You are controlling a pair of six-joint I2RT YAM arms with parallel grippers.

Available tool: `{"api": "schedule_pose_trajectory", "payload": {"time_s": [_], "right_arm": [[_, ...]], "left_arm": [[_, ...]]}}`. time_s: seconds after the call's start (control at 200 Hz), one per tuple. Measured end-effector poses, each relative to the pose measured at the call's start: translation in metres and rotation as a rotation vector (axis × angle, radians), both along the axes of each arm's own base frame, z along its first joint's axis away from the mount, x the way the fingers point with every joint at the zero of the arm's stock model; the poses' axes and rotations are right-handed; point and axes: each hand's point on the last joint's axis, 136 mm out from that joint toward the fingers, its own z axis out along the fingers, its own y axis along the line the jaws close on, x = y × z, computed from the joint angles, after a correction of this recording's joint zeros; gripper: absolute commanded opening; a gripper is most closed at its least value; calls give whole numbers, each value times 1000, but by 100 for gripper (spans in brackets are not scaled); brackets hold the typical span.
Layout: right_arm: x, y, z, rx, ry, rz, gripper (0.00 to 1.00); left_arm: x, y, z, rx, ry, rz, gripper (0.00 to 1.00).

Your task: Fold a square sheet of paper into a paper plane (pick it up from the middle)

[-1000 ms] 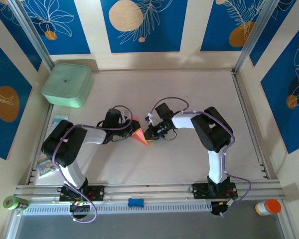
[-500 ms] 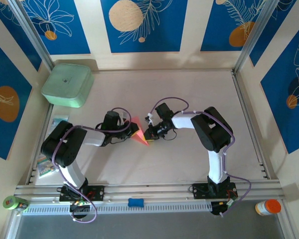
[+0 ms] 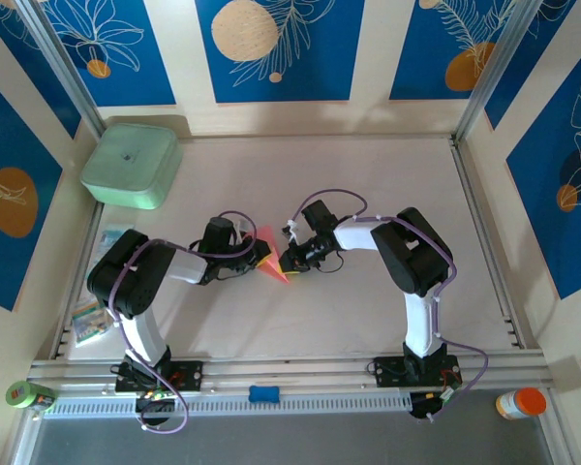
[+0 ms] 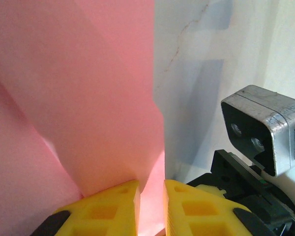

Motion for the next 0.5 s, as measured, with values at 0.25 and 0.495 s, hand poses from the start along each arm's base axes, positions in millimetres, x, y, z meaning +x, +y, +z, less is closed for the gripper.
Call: {"api": "schedule_pose_trajectory", "payload": {"time_s": [0.25, 0.495], "right_arm": [[0, 0, 0, 1, 3, 0, 8], [0, 0, -1, -2, 4, -4, 0]], "left_arm": [[4, -4, 3, -13, -11, -9, 21], [3, -4, 3, -16, -8, -14, 24]]}}
